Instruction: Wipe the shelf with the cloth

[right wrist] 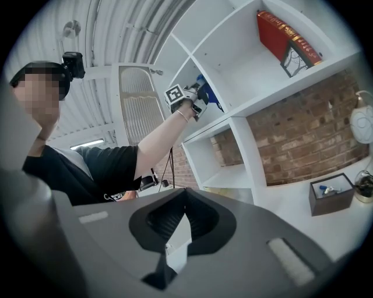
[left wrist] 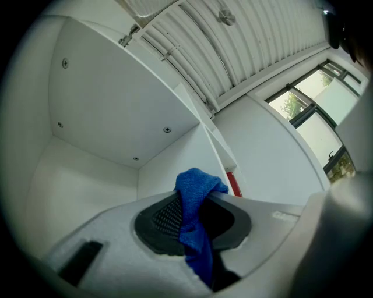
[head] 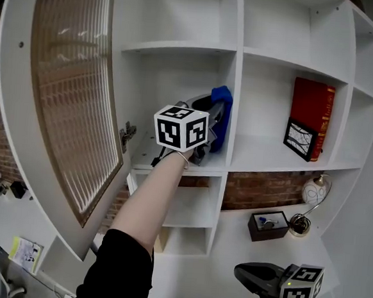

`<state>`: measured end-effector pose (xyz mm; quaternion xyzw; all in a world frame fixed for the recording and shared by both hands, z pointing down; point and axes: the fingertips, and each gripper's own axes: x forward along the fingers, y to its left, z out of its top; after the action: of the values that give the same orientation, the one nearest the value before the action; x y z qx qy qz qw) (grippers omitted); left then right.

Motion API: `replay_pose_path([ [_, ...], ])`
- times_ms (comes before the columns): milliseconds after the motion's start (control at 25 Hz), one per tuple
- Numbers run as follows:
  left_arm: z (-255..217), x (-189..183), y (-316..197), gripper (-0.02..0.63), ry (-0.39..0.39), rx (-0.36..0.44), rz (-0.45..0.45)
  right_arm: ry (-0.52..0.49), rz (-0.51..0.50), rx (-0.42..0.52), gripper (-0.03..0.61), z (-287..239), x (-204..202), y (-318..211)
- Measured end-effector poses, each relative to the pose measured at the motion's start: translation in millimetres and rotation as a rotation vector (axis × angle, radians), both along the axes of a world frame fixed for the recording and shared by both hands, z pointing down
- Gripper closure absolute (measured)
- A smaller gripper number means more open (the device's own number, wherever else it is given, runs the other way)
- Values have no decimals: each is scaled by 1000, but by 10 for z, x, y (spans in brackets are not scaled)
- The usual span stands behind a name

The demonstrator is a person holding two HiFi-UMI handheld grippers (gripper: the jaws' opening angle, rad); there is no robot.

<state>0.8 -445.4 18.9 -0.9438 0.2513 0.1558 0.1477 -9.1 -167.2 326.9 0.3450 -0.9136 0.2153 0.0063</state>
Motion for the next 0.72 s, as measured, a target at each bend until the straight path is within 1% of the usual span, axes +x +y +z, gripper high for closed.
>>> replay_pose_path([
  [160, 9, -7, 53, 569, -15, 0, -15, -12, 4, 4, 569, -14, 111, 51],
  [240, -1, 4, 137, 569, -34, 19, 30, -13, 2, 9, 569, -20, 188, 63],
  [320, 2, -25, 205, 560, -47, 24, 114, -24, 5, 10, 569, -36, 289, 80],
  [360, -3, -76, 165, 557, -29, -2, 137, -36, 13, 7, 569, -55, 360, 92],
  [400, -17, -147, 53, 557, 3, -46, 123, -51, 23, 3, 569, -83, 442, 102],
  [440, -34, -213, -108, 555, 33, -94, 75, -65, 33, 1, 569, -111, 524, 109],
  [480, -44, -245, -281, 555, 47, -137, 14, -75, 41, 1, 569, -133, 598, 115],
  [520, -38, -231, -438, 555, 40, -170, -48, -80, 47, 2, 569, -141, 659, 122],
  [640, 44, -108, -841, 555, -27, -235, -219, -91, 65, 2, 569, -116, 823, 153],
  [720, 111, -65, -1054, 554, -46, -264, -288, -110, 106, 14, 569, -93, 1007, 186],
])
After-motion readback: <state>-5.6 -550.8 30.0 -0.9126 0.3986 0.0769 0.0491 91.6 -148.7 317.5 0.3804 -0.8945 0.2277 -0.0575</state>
